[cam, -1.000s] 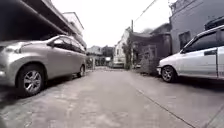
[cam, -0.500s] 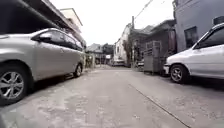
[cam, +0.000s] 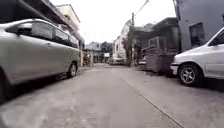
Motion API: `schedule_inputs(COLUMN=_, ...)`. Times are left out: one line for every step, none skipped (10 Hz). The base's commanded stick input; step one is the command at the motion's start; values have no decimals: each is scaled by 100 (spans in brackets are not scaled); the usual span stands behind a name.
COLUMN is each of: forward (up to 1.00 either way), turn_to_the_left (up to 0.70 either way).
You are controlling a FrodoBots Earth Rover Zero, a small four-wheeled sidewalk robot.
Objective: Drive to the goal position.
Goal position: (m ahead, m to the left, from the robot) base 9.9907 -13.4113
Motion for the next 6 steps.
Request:
schedule_inputs(forward=100, turn_to_the_left=0)
schedule_inputs(forward=100, turn_to_the_left=0)
schedule_inputs(forward=100, turn_to_the_left=0)
schedule_inputs(forward=100, turn_to_the_left=0)
schedule_inputs(forward=100, turn_to_the_left=0)
schedule_inputs(forward=100, turn_to_the_left=0)
